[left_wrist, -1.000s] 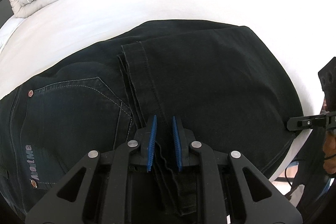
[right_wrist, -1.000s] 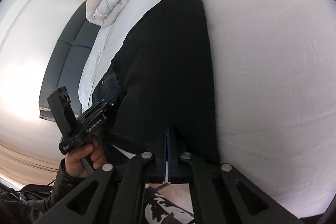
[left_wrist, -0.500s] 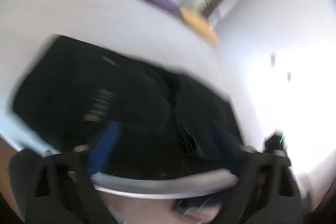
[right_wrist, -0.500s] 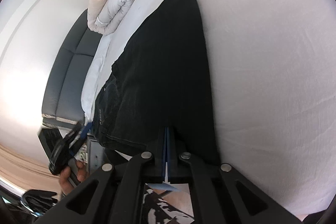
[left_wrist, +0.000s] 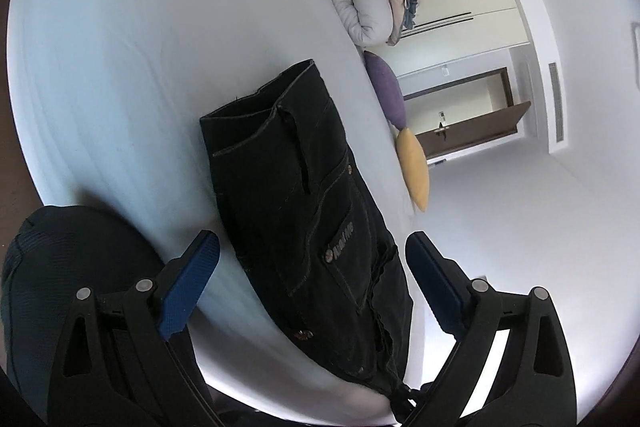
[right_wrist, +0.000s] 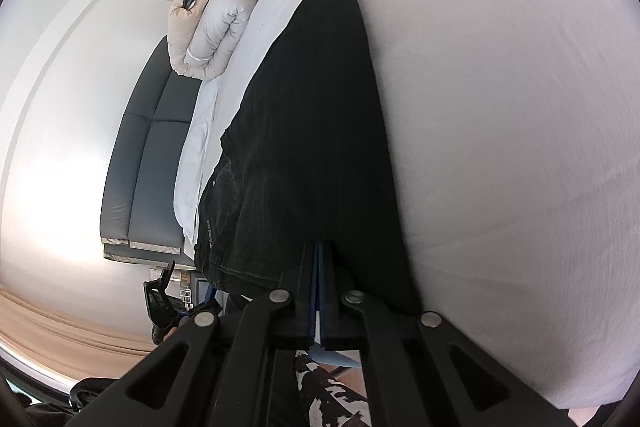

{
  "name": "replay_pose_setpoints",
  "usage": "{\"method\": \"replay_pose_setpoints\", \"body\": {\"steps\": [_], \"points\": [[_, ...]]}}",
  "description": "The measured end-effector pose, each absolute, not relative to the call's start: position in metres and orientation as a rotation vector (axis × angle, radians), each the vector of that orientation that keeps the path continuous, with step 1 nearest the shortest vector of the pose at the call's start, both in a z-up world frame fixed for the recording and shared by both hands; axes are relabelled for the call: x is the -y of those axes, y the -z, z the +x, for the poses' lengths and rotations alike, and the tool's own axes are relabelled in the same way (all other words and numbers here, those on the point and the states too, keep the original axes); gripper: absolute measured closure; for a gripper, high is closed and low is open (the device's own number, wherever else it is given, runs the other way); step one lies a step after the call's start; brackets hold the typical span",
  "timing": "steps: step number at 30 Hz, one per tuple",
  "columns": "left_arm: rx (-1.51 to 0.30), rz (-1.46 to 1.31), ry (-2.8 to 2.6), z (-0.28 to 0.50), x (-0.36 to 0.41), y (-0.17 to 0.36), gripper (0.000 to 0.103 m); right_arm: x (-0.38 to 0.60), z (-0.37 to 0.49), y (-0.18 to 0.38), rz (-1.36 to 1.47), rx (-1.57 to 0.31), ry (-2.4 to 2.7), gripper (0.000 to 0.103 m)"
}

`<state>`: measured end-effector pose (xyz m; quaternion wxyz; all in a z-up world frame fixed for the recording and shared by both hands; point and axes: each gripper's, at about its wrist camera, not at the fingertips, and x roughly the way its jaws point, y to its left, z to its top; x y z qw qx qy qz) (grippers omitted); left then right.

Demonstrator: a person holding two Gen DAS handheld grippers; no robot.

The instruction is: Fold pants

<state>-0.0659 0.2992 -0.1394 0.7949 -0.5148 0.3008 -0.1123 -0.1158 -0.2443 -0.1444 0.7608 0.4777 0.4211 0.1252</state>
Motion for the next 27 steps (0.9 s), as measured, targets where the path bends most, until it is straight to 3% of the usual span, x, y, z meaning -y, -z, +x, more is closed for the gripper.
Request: {"method": "replay_pose_setpoints", "body": {"steps": [8, 16, 27], "points": [[-0.618, -1.191, 0.263, -0.058, -0.315, 0.158, 0.021, 0.247, -0.115, 0.145, 1.049, -0.925, -0.277, 0.103], [-0.601, -1.249, 0.271, -0.056, -0.312, 0.166, 0.049, 0.247, -0.115, 0.145, 1.045, -0.922, -0.278, 0.103], [-0.62, -1.245, 0.243, -0.046, -0.304, 0.166, 0.049, 0.247, -0.116, 0.143, 1.037, -0.925, -0.274, 0.103]]}}
